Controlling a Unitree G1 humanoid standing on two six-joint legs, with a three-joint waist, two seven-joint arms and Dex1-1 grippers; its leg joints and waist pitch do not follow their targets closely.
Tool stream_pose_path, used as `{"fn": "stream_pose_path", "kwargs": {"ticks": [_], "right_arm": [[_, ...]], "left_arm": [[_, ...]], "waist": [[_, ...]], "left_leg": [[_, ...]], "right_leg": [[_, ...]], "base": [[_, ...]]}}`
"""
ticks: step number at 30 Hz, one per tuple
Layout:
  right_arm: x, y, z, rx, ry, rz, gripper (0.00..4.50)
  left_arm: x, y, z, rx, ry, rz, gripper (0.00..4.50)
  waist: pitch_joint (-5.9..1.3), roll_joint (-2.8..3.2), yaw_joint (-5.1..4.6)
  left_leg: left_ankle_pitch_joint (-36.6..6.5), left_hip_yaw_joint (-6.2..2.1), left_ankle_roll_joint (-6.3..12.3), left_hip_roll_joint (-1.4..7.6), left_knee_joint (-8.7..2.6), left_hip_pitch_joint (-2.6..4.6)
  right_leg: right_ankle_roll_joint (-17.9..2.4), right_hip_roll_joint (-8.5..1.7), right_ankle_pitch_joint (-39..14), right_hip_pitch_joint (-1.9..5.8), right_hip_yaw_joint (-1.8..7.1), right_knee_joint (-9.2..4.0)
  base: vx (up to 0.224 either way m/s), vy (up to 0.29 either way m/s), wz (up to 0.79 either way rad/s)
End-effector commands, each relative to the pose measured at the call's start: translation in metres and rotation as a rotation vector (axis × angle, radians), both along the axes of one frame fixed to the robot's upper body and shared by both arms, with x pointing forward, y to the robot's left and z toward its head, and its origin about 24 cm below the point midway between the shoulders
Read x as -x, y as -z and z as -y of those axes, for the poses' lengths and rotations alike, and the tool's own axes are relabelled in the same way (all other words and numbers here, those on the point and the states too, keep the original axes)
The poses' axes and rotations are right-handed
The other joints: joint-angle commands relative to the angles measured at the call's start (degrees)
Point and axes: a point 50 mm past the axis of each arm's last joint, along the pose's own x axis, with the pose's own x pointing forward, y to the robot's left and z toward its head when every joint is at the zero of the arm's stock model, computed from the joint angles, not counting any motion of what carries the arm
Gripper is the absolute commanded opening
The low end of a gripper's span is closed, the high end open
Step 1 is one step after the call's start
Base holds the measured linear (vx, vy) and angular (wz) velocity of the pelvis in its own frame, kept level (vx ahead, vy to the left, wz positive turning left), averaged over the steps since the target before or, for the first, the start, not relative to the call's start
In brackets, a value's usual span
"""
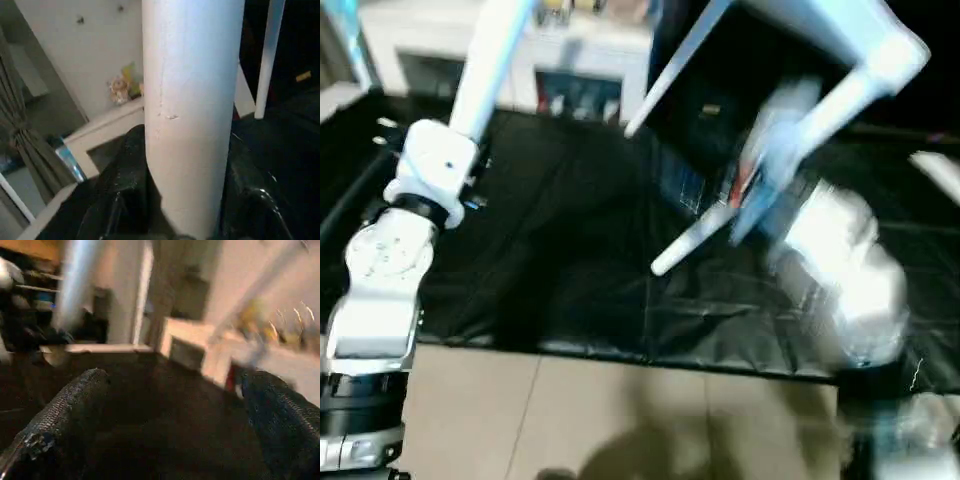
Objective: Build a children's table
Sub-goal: Flip table
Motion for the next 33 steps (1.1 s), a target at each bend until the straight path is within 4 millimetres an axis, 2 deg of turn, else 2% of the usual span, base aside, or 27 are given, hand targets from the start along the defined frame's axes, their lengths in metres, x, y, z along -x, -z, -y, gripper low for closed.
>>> {"fn": "stream_pose_path", "kwargs": {"ticks": [1, 2, 3, 4, 5, 6, 7, 10, 11, 12, 13, 15, 16, 17, 18, 21, 23, 27, 28, 29, 30, 31, 32, 33], "right_arm": [[0.002, 0.002, 0.010, -0.016, 0.098, -0.016, 4.50], [0.005, 0.009, 0.013, -0.047, 0.141, -0.057, 4.50], [0.007, 0.013, 0.016, -0.071, 0.169, -0.084, 4.50], [0.010, 0.017, 0.018, -0.088, 0.194, -0.115, 4.50], [0.014, 0.021, 0.019, -0.103, 0.200, -0.137, 4.50], [0.020, 0.026, 0.019, -0.107, 0.210, -0.163, 4.50], [0.022, 0.029, 0.020, -0.102, 0.219, -0.174, 4.50], [0.024, 0.036, 0.024, -0.093, 0.271, -0.216, 4.50], [0.024, 0.038, 0.026, -0.083, 0.302, -0.229, 4.50], [0.024, 0.040, 0.028, -0.075, 0.322, -0.236, 4.50], [0.021, 0.042, 0.033, -0.058, 0.364, -0.244, 4.50], [0.017, 0.045, 0.040, -0.045, 0.433, -0.259, 4.50], [0.011, 0.045, 0.051, -0.064, 0.501, -0.278, 4.50], [0.009, 0.044, 0.052, -0.070, 0.508, -0.280, 4.50], [0.006, 0.042, 0.055, -0.094, 0.499, -0.279, 4.50], [-0.003, 0.041, 0.057, -0.101, 0.474, -0.269, 4.50], [-0.011, 0.040, 0.059, -0.091, 0.454, -0.258, 4.50], [-0.033, 0.033, 0.057, -0.100, 0.367, -0.223, 4.50], [-0.033, 0.033, 0.057, -0.100, 0.367, -0.223, 4.50], [-0.044, 0.030, 0.057, -0.082, 0.349, -0.201, 4.50], [-0.047, 0.029, 0.056, -0.076, 0.344, -0.195, 4.50], [-0.052, 0.028, 0.056, -0.069, 0.330, -0.183, 4.50], [-0.059, 0.024, 0.055, -0.076, 0.299, -0.173, 4.50], [-0.063, 0.019, 0.053, -0.080, 0.251, -0.157, 4.50]], "left_arm": [[-0.002, 0.011, 0.006, 0.008, 0.024, -0.057, 1.46], [-0.001, 0.012, 0.006, 0.009, 0.028, -0.063, 1.46], [-0.001, 0.013, 0.007, 0.016, 0.030, -0.068, 1.46], [-0.001, 0.013, 0.006, 0.027, 0.031, -0.072, 1.46], [0.000, 0.015, 0.005, 0.035, 0.029, -0.077, 1.46], [0.001, 0.018, 0.003, 0.048, 0.026, -0.089, 1.46], [0.001, 0.019, 0.002, 0.058, 0.024, -0.093, 1.46], [0.002, 0.022, -0.001, 0.064, 0.021, -0.102, 1.46], [0.003, 0.023, -0.002, 0.064, 0.019, -0.108, 1.46], [0.003, 0.024, -0.003, 0.064, 0.019, -0.112, 1.46], [0.004, 0.027, -0.004, 0.064, 0.016, -0.117, 1.46], [0.006, 0.030, -0.006, 0.063, 0.014, -0.124, 1.46], [0.008, 0.033, -0.007, 0.058, 0.016, -0.132, 1.46], [0.009, 0.034, -0.007, 0.057, 0.017, -0.133, 1.46], [0.009, 0.035, -0.007, 0.050, 0.022, -0.137, 1.46], [0.010, 0.036, -0.007, 0.048, 0.023, -0.141, 1.46], [0.010, 0.037, -0.007, 0.047, 0.025, -0.143, 1.46], [0.008, 0.039, -0.006, 0.043, 0.042, -0.150, 1.46], [0.008, 0.039, -0.006, 0.043, 0.042, -0.150, 1.46], [0.008, 0.040, -0.006, 0.041, 0.048, -0.154, 1.46], [0.008, 0.040, -0.006, 0.041, 0.050, -0.155, 1.46], [0.007, 0.041, -0.006, 0.039, 0.055, -0.158, 1.46], [0.007, 0.042, -0.007, 0.036, 0.060, -0.165, 1.46], [0.007, 0.043, -0.008, 0.034, 0.065, -0.174, 1.46]], "waist": [[-3.60, 2.16, -1.25], [-3.45, 2.28, -1.57], [-3.28, 2.27, -1.63], [-3.03, 2.60, -1.74], [-2.97, 2.44, -1.97], [-3.10, 2.48, -2.02], [-3.21, 2.22, -2.09], [-3.10, 2.42, -2.48], [-3.07, 2.41, -2.59], [-3.10, 2.10, -2.82], [-3.07, 2.27, -2.93], [-3.07, 2.15, -3.18], [-3.19, 2.08, -3.38], [-3.15, 2.14, -3.53], [-3.25, 1.93, -3.49], [-3.33, 1.87, -3.55], [-3.43, 2.09, -3.43], [-3.49, 2.02, -3.52], [-3.54, 2.16, -3.55], [-3.61, 2.18, -3.42], [-3.64, 2.06, -3.81], [-3.70, 2.15, -3.58], [-3.68, 2.11, -3.52], [-3.59, 1.69, -3.71]], "left_leg": [[-18.4, 0.18, -2.50, 1.73, -5.26, 0.92], [-21.6, 0.24, -2.81, 1.66, -5.30, 0.80], [-22.8, 0.17, -2.95, 1.72, -5.43, 0.81], [-24.3, -0.04, -3.08, 1.62, -5.61, 0.74], [-24.7, -0.19, -2.89, 1.53, -5.73, 0.61], [-23.4, -0.15, -2.50, 1.46, -5.79, 0.59], [-21.4, -0.04, -1.99, 1.34, -5.98, 0.29], [-19.5, 0.05, -1.91, 1.35, -6.06, 0.01], [-19.8, 0.10, -1.94, 1.32, -6.01, 0.11], [-19.5, 0.14, -1.98, 1.30, -5.96, 0.11], [-19.2, 0.03, -2.15, 1.37, -6.08, -0.08], [-19.2, 0.02, -2.30, 1.40, -6.14, -0.18], [-18.7, 0.02, -2.39, 1.41, -6.13, -0.17], [-18.8, 0.04, -2.42, 1.41, -6.17, -0.23], [-18.7, 0.16, -2.29, 1.42, -6.03, -0.02], [-17.8, 0.29, -1.94, 1.49, -6.00, -0.05], [-16.7, 0.40, -1.84, 1.59, -5.93, -0.06], [-15.6, 0.70, -1.53, 1.66, -5.75, -0.14], [-15.2, 0.73, -1.56, 1.74, -5.76, -0.20], [-14.6, 0.81, -1.49, 1.80, -5.69, -0.14], [-14.4, 0.77, -1.63, 1.71, -5.68, -0.43], [-13.9, 0.87, -1.61, 1.73, -5.64, -0.29], [-13.8, 1.07, -1.47, 1.86, -5.50, 0.00], [-14.8, 1.09, -1.31, 1.78, -5.60, -0.29]], "right_leg": [[-8.1, -2.97, -11.1, 1.55, 2.78, -5.57], [-7.2, -3.08, -16.6, 1.55, 2.92, -6.42], [-6.6, -3.16, -18.9, 1.48, 2.93, -6.71], [-4.9, -3.36, -23.3, 1.40, 2.91, -7.22], [-3.3, -3.54, -26.6, 1.58, 2.73, -7.76], [-2.1, -3.62, -27.4, 1.74, 2.72, -8.20], [-1.5, -3.48, -26.6, 2.06, 2.66, -8.25], [-1.3, -3.46, -26.3, 1.90, 2.65, -8.32], [-1.2, -3.43, -26.9, 1.76, 2.62, -8.40], [-1.1, -3.42, -27.2, 1.74, 2.63, -8.46], [-1.2, -3.46, -26.9, 1.82, 2.66, -8.31], [-1.1, -3.42, -26.6, 1.89, 2.63, -8.21], [-1.5, -3.46, -25.3, 1.88, 2.69, -7.95], [-1.6, -3.43, -25.1, 1.91, 2.69, -7.96], [-1.8, -3.39, -24.2, 1.81, 2.72, -7.88], [-2.4, -3.32, -21.6, 1.90, 2.78, -7.67], [-3.6, -3.38, -19.1, 2.02, 2.80, -7.42], [-5.6, -3.35, -15.8, 2.21, 2.86, -7.06], [-6.4, -3.42, -15.2, 2.41, 2.84, -6.96], [-6.6, -3.41, -14.1, 2.38, 2.89, -6.88], [-7.5, -3.39, -13.5, 2.59, 2.78, -6.51], [-7.6, -3.36, -13.2, 2.63, 2.76, -6.61], [-8.1, -3.42, -12.5, 2.23, 2.86, -6.58], [-8.6, -3.44, -14.0, 2.61, 2.70, -6.60]], "base": [[0.000, 0.000, 0.00], [0.000, 0.000, 0.00], [0.000, 0.000, 0.00], [0.000, 0.000, 0.00], [0.000, 0.000, 0.00], [0.000, 0.000, 0.00], [0.000, 0.000, 0.00], [0.000, 0.000, 0.00], [0.000, 0.000, 0.00], [0.000, 0.000, 0.00], [0.000, 0.000, 0.00], [0.000, 0.000, 0.00], [0.000, 0.000, 0.00], [0.000, 0.000, 0.00], [0.000, 0.000, 0.00], [0.000, 0.000, 0.00], [0.000, 0.000, 0.00], [0.000, 0.000, 0.00], [0.000, 0.000, 0.00], [0.000, 0.000, 0.00], [0.000, 0.000, 0.00], [0.000, 0.000, 0.00], [0.000, 0.000, 0.00], [0.000, 0.000, 0.00]]}}
